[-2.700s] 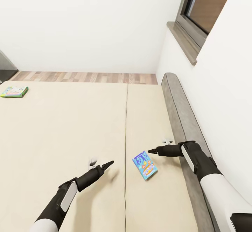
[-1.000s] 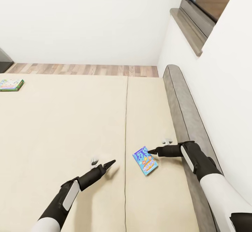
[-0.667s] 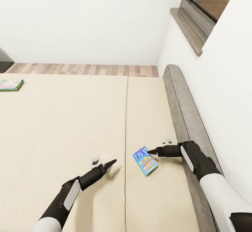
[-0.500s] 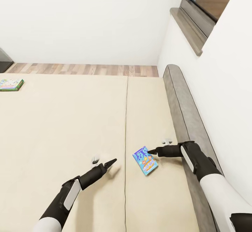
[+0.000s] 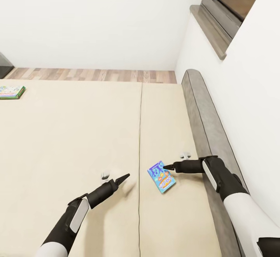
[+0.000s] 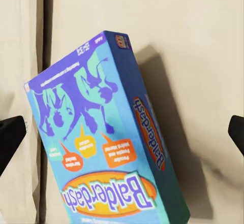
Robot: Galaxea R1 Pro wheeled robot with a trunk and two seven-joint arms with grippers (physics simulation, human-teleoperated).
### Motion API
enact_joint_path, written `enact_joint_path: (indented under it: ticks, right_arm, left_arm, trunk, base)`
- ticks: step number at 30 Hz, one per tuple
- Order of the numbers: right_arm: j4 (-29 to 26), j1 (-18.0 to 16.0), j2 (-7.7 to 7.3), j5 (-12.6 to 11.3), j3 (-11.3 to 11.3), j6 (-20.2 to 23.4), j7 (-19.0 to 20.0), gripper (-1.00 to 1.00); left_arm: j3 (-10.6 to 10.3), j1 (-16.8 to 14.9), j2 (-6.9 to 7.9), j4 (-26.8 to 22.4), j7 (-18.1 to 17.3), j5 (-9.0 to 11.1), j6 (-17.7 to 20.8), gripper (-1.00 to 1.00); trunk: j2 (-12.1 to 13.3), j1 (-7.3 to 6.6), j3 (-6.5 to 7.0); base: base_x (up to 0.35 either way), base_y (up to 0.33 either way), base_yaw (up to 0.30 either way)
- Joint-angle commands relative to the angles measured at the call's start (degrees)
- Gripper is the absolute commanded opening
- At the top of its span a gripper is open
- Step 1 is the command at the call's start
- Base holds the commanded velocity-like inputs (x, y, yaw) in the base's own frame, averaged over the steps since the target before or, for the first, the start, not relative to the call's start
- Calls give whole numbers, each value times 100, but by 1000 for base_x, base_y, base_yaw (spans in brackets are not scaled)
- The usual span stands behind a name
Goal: Put all the toys in the child's room - the three board games (two on the bed and one on the table), the two jigsaw puzzles on the table, and the tennis ball on the table - inside the toy box on the table in the child's room.
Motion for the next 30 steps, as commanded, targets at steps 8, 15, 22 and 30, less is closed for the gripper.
enact_joint_path:
  ticks: [8,15,22,30]
  right_arm:
    - [-21,0,-20,1,6,30,80,100]
    - [-29,0,-22,3,4,27,108,100]
    - [-31,1,-21,4,1,21,115,100]
    - [-30,6,-38,2,-4,0,113,100]
  left_arm:
    - [16,12,-6,-34,-39,14,54,100]
    - [12,18,-6,-50,-49,13,60,100]
    - [10,20,-6,-55,-49,12,63,100]
    - [8,21,-11,-57,-41,3,64,100]
  trunk:
    - [-2,0,-71]
    - [-2,0,-134]
    - [-2,0,-191]
    - [-2,0,-219]
  base:
    - [0,0,0]
    - [0,0,0]
    - [0,0,0]
    - [0,0,0]
